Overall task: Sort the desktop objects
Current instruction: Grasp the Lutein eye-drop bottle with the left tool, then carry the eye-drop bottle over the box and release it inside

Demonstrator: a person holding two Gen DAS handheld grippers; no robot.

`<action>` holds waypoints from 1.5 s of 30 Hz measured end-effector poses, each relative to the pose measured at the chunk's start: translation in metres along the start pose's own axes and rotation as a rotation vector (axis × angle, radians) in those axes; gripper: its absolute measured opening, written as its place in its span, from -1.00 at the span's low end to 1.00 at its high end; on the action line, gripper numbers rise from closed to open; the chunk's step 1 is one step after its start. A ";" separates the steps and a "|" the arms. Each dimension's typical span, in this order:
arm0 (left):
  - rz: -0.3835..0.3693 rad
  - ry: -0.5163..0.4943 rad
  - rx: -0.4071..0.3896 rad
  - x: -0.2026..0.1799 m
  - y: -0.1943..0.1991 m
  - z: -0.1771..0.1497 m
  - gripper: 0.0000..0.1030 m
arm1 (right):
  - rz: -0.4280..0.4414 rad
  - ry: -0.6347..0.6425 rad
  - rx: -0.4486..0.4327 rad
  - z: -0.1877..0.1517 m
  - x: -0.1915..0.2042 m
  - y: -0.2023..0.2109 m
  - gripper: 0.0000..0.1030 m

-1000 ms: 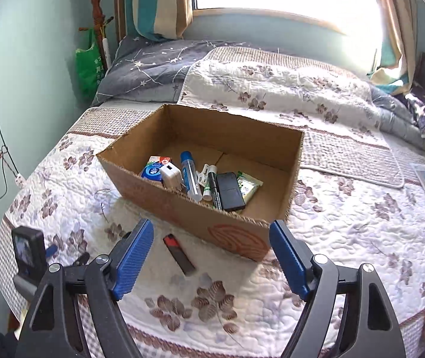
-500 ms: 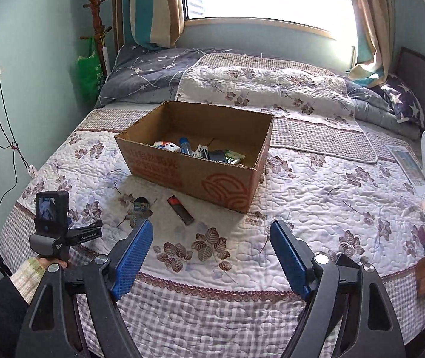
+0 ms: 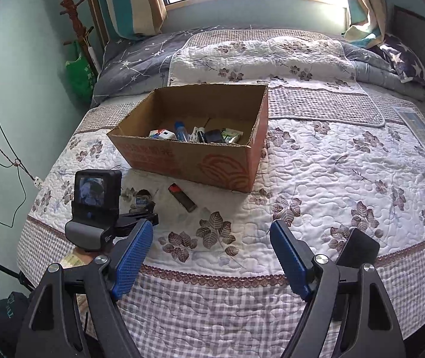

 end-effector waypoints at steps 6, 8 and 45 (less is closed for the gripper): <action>-0.098 0.054 0.044 0.002 -0.010 0.007 1.00 | 0.033 -0.038 0.024 0.001 -0.004 -0.002 0.58; -0.113 0.037 0.046 0.005 -0.007 0.005 1.00 | 0.035 -0.040 0.024 0.001 -0.004 -0.002 0.58; -0.257 -0.090 0.036 -0.076 0.009 0.153 1.00 | 0.059 -0.148 0.162 -0.024 -0.011 -0.021 0.58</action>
Point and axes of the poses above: each gripper's, at about its wrist camera, not at the fingertips, and y roughly against the way its jaws point, x to its left, z to its top, the point moved 5 cm from there along -y, roughly the way its jaws point, and after that the axes turned 3 degrees about z, right-handed, at the moved point
